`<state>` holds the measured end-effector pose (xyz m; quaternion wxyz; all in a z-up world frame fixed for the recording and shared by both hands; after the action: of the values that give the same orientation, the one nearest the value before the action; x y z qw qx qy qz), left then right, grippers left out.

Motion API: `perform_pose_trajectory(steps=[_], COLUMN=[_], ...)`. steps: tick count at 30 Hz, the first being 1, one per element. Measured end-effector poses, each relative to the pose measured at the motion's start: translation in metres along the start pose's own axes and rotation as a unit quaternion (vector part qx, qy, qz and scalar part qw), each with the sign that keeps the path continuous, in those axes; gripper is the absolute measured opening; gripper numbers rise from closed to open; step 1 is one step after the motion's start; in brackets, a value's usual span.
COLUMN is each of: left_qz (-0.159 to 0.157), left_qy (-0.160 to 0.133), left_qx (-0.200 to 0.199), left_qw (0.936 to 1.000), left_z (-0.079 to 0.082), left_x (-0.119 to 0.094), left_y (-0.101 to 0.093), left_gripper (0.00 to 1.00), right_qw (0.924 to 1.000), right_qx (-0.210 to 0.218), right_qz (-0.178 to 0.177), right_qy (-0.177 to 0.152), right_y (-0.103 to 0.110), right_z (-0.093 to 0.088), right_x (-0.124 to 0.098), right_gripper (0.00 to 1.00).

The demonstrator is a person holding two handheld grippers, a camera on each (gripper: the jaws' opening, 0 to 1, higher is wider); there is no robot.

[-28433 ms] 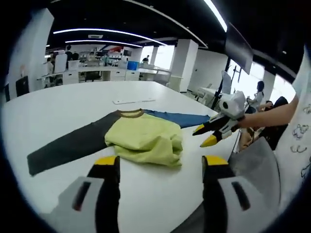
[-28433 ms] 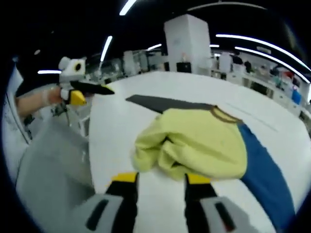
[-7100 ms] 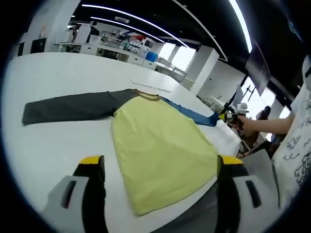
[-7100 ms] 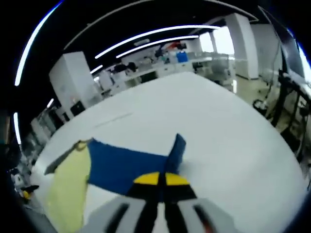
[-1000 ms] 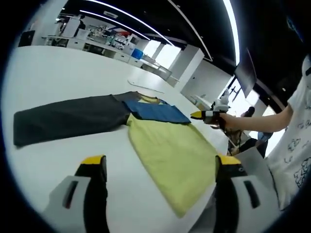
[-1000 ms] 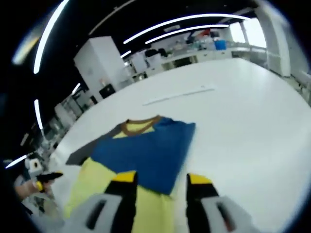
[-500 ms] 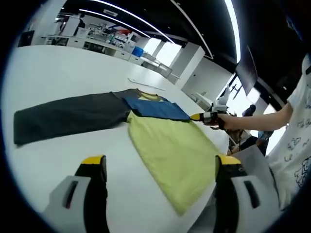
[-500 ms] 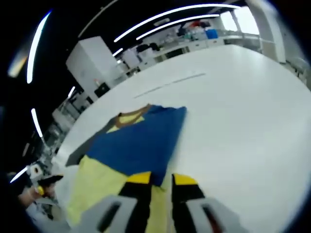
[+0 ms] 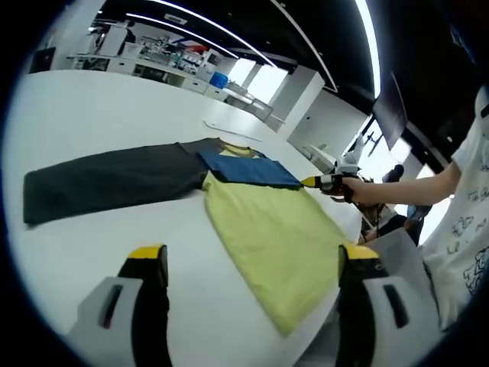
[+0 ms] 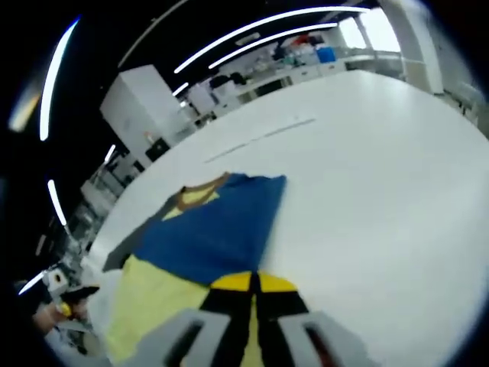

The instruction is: Fold the garment on the visible template until the final outline fits inside the template.

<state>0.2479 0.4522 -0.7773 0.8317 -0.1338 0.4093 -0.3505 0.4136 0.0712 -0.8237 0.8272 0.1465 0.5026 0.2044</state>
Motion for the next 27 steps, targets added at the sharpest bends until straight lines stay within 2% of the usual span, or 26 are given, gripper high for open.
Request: perform_pose_trajectory(steps=[2,11,15,17,21,27], left_qz=[0.0,0.0,0.0,-0.001,-0.003,-0.004], left_qy=[0.0,-0.002,-0.001,-0.002,0.0,0.001], left_qx=[-0.001,-0.003,-0.002,-0.004,-0.003,-0.003], left_qw=[1.0,1.0,1.0,1.0,1.0,1.0], left_z=[-0.0002,0.0001,-0.0009,-0.001,-0.001,-0.001], left_x=[0.0007,0.0002,-0.0001,0.0002,0.0019,0.0029], left_y=[-0.0007,-0.005,-0.0025,-0.0028,-0.003,0.0011], left_gripper=[0.9,0.9,0.9,0.89,0.89,0.89], right_qw=[0.9999,0.9997,0.9999,1.0,0.9999,0.9997], right_qx=[-0.006,-0.015,0.012,0.003,0.009,0.014], right_qz=[-0.011,-0.016,0.011,-0.001,0.013,0.019], right_qy=[0.006,0.004,0.001,-0.006,0.0,0.01], right_y=[-0.0014,-0.0041,-0.0011,-0.0049,-0.002,0.005], right_z=[-0.0017,-0.0004,-0.0006,0.0005,-0.0021,-0.0039], right_x=[0.0006,0.0022,0.0022,0.0005,0.0028,0.0077], right_gripper=[0.0,0.0,0.0,0.0,0.12,0.0])
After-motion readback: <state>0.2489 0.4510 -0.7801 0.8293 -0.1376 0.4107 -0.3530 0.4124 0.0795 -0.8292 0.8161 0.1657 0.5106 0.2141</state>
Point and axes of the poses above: the point that each gripper's makers call its tool centre point, and the gripper's own axes: x roughly forward along the fingers, y roughly to its left, z roughly out of its top, the point moved 1 cm from there along -x, roughly backward along the fingers, and after that the axes turned 15 degrees about y, right-handed, at the moved point
